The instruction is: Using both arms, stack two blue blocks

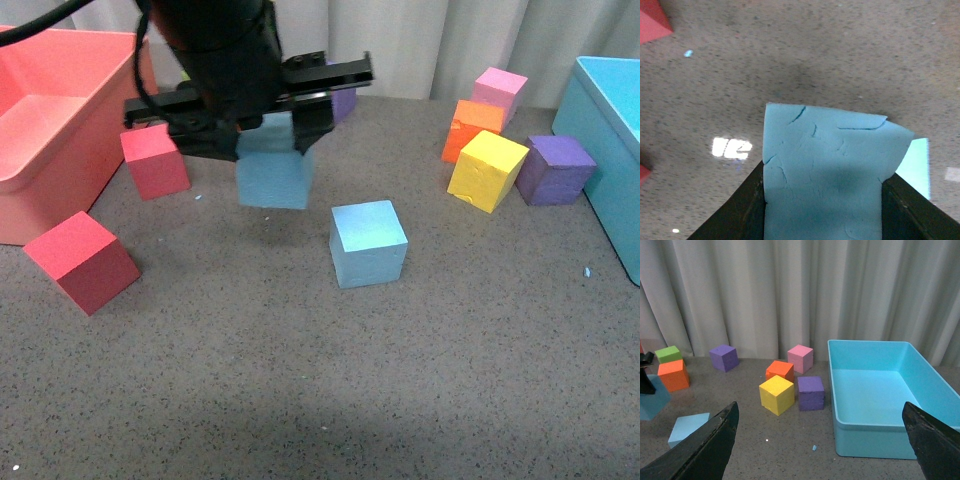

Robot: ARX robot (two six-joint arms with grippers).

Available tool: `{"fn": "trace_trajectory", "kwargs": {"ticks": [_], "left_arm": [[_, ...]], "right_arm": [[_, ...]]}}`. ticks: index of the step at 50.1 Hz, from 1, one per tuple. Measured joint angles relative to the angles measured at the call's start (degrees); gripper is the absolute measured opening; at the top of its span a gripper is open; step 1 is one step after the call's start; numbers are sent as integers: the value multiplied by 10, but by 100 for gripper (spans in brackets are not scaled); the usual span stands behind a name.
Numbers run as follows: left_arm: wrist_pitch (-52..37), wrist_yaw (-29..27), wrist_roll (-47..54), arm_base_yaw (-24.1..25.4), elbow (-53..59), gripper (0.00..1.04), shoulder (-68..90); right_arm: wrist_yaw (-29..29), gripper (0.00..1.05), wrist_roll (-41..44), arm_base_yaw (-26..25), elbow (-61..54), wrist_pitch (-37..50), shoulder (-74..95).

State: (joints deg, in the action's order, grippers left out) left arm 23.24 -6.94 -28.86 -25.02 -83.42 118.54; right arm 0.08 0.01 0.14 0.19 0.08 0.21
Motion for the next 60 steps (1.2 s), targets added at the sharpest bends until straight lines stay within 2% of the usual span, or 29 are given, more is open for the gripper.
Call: {"fn": "trace_trajectory", "kwargs": {"ticks": [16, 38, 60], "left_arm": [[47, -36, -108, -66, -74, 44, 41], [80, -57, -182, -99, -107, 44, 70], [78, -70, -199, -123, -111, 43, 87]], "right_arm": [[0, 95, 0, 0, 0, 0, 0], [0, 95, 0, 0, 0, 0, 0], [0, 95, 0, 0, 0, 0, 0]]}}
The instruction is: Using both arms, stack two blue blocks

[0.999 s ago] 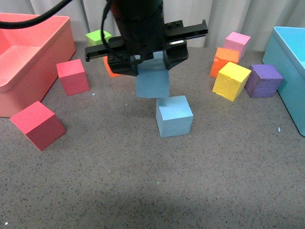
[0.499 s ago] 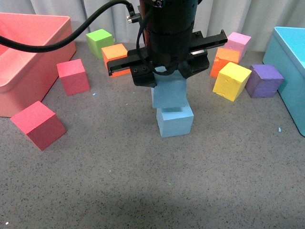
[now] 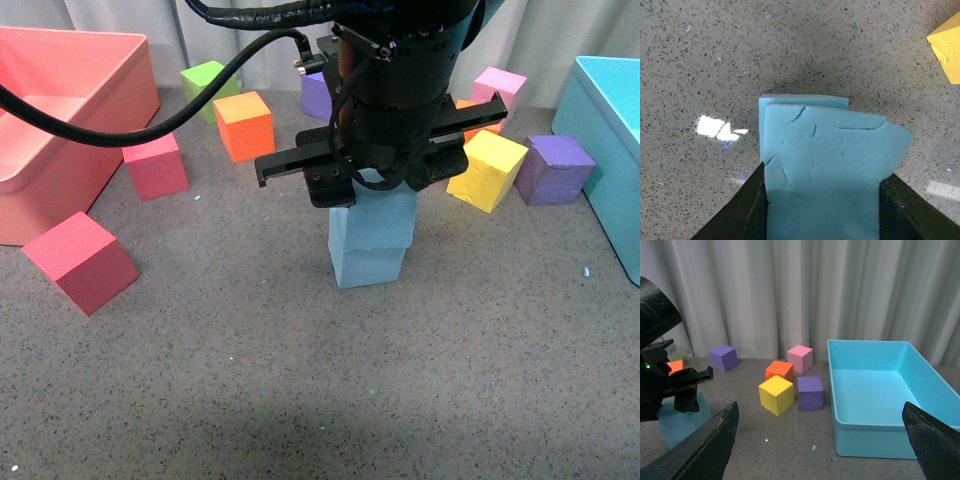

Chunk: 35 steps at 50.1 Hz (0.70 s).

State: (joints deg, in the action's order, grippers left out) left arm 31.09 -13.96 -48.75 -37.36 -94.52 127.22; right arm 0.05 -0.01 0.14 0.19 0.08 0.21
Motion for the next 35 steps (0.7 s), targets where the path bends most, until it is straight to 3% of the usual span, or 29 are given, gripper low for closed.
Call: {"fn": "trace_trajectory", "kwargs": {"ticks": [21, 35], "left_arm": [[-16, -14, 9, -1, 0, 43, 3], [-14, -3, 18, 2, 11, 99, -20]], "right_arm": [[0, 95, 0, 0, 0, 0, 0], [0, 95, 0, 0, 0, 0, 0]]}}
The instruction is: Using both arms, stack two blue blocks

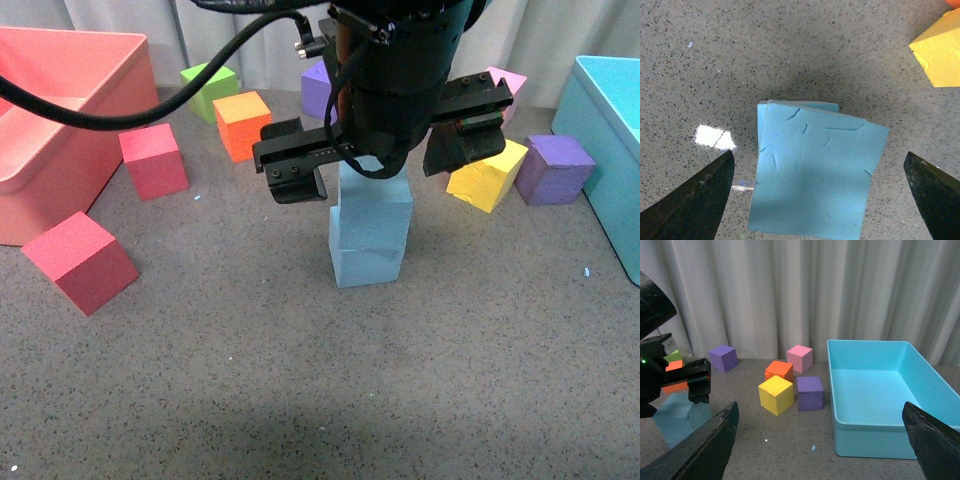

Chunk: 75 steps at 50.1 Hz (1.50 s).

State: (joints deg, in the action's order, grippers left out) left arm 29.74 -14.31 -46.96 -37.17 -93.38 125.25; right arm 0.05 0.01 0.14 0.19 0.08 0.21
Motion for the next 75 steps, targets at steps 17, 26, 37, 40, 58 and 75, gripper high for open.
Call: {"fn": "trace_trajectory", "kwargs": {"ticks": [17, 26, 37, 40, 58, 75], "left_arm": [[-347, -152, 188, 34, 226, 80, -143], [-875, -108, 424, 113, 553, 42, -281], [-914, -54, 455, 173, 695, 6, -394], [-914, -30, 459, 193, 736, 4, -426], [-900, 46, 463, 274, 865, 4, -571], [-762, 119, 465, 336, 916, 4, -762]], "right_arm": [[0, 95, 0, 0, 0, 0, 0], [-1, 95, 0, 0, 0, 0, 0], [0, 95, 0, 0, 0, 0, 0], [0, 95, 0, 0, 0, 0, 0], [0, 95, 0, 0, 0, 0, 0], [0, 95, 0, 0, 0, 0, 0]]}}
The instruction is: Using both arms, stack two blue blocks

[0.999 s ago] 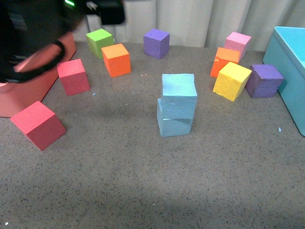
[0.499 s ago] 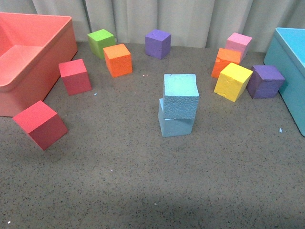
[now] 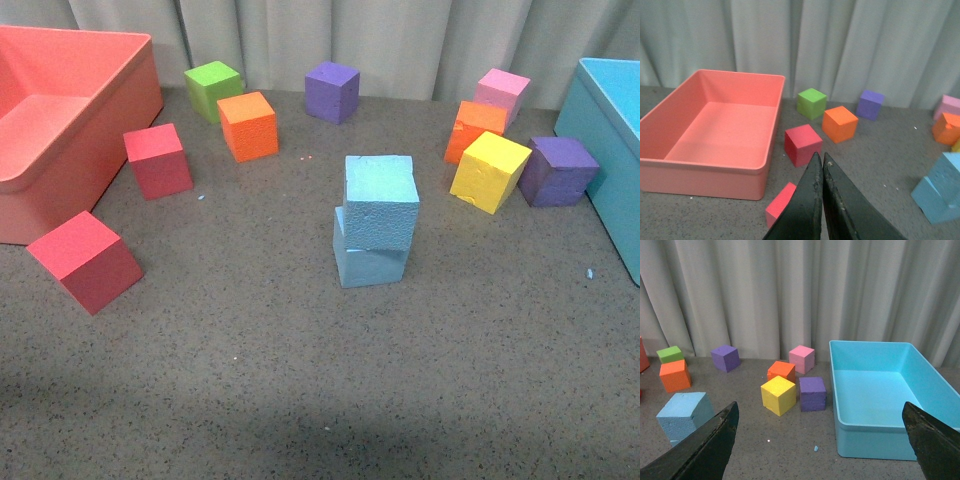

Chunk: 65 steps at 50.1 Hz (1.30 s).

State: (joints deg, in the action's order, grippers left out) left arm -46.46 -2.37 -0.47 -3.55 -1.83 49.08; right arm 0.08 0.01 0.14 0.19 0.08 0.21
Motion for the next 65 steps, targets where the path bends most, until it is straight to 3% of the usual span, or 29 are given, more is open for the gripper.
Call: {"fn": "trace_trajectory", "kwargs": {"ticks": [6, 30, 60, 65], "left_arm": [[58, 20, 0, 33, 7, 4, -69], [223, 22, 0, 34, 7, 4, -249], [361, 22, 0, 34, 7, 4, -389], [456, 23, 0, 34, 7, 4, -467]], "right_arm": [[-1, 95, 0, 0, 0, 0, 0], [0, 95, 0, 0, 0, 0, 0], [0, 95, 0, 0, 0, 0, 0], [0, 95, 0, 0, 0, 0, 0]]}}
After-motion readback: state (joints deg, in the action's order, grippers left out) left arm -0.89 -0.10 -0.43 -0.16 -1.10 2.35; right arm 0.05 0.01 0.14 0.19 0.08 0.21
